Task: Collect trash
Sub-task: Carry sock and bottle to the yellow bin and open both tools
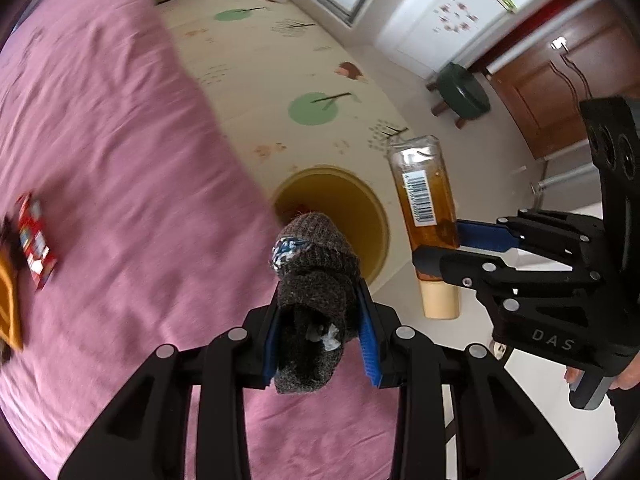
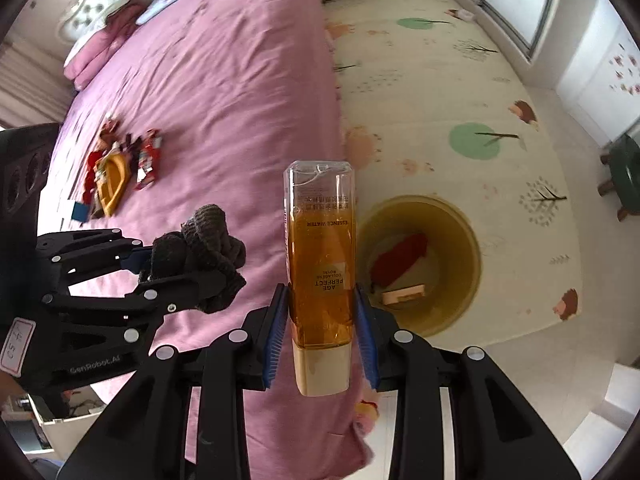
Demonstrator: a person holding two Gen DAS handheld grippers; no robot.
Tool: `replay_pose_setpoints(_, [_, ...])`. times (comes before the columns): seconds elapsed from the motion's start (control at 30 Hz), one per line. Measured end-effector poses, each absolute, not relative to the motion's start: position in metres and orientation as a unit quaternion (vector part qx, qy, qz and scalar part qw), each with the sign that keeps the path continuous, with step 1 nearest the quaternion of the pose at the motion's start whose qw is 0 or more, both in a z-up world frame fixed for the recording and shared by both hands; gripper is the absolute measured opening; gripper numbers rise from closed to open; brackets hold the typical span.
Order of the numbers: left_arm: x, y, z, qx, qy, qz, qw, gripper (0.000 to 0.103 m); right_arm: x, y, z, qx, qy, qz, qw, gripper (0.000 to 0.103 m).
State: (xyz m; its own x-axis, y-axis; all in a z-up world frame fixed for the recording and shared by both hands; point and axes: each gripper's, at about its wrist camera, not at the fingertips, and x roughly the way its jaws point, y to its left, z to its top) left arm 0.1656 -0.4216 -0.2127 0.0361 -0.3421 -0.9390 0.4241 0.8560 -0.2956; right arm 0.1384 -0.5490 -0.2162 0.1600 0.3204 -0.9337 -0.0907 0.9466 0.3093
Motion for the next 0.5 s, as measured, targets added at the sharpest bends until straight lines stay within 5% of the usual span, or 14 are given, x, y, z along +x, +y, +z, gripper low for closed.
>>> replay_pose_setpoints(0.3, [0.174,-0.481,-0.212,0.059,0.634,-0.317,0.703,0.038,0.137,-0.606,-0.217,0.103,0.624,0.100,0.768,0.032])
replay_pose_setpoints(0.4, [0.179,-0.495,-0.209,0.085,0.624,-0.311,0.711,0.073,0.139,-0.627,-0.216,0.106,0.615,0.069,0.778,0.048])
replay_pose_setpoints(0.5, [0.185,-0.500,-0.204,0.099,0.614,-0.307,0.720,0.077,0.141,-0.646,-0.214,0.119,0.609,0.051,0.783,0.049])
